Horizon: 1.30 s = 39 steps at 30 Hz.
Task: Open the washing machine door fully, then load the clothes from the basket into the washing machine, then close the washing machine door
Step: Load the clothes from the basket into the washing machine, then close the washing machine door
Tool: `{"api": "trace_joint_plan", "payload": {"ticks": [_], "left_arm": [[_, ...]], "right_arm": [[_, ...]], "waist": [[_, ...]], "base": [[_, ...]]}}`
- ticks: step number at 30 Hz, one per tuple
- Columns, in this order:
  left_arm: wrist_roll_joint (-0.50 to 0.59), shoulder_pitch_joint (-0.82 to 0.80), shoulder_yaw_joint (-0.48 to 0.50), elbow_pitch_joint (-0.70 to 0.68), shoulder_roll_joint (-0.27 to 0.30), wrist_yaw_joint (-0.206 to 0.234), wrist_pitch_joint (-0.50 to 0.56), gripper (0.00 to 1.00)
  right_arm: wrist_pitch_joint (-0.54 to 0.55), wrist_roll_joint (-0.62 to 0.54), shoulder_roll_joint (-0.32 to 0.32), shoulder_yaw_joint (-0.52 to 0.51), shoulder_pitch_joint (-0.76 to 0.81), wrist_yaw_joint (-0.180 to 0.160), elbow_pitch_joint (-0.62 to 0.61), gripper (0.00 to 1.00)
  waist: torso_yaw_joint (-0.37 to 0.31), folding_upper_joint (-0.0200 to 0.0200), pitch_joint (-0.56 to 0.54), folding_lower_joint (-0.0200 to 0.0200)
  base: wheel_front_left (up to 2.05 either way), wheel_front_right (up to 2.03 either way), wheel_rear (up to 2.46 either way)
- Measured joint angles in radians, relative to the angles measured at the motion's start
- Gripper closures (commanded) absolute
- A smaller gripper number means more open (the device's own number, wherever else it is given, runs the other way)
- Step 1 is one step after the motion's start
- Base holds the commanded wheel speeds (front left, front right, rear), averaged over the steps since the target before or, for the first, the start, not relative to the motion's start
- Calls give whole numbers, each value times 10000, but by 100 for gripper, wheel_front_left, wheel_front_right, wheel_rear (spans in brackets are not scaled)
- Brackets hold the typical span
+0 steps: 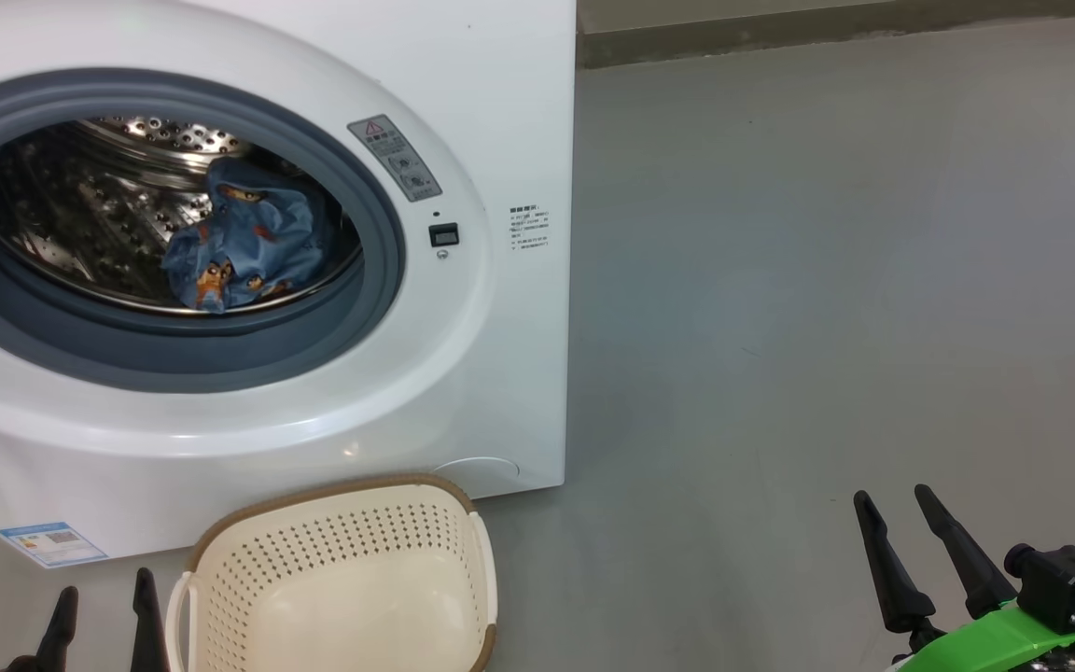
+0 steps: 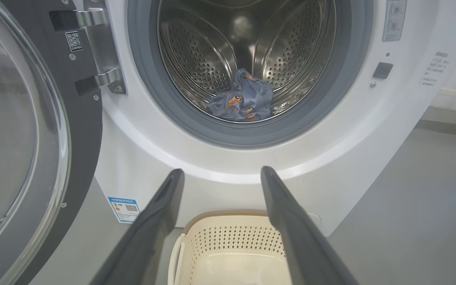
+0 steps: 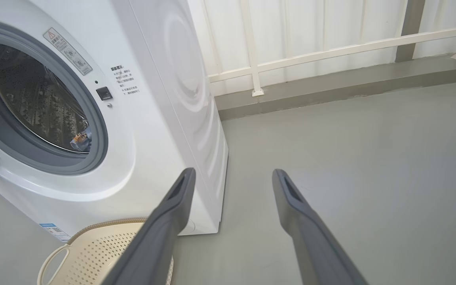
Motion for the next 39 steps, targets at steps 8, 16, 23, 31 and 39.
{"api": "trace_joint_plan", "payload": {"ticks": [8,16,23,31,39], "left_arm": [[-33,-1,-35,-33,2,0,0,0],[-31,-2,-29,-150,4,0,0,0],[-29,-2,-36,-188,2,0,0,0],[-77,-2,-98,-207,4,-6,0,0],[-88,-7,-140,-328,-21,-8,0,0]], "right_arm": [[0,0,4,-23,0,0,-27,0],[0,-2,10,-31,-1,0,-42,0],[0,-2,10,-54,-1,0,-48,0],[0,-2,10,-77,-1,0,-61,0],[0,-4,8,-71,-5,0,-67,0]], "waist": [[1,0,73,0],[8,0,106,0],[36,0,142,0],[104,0,161,0],[343,0,159,0]], "base": [[-1,1,0],[-73,73,0],[-135,135,0],[-45,45,0],[0,0,0]]}}
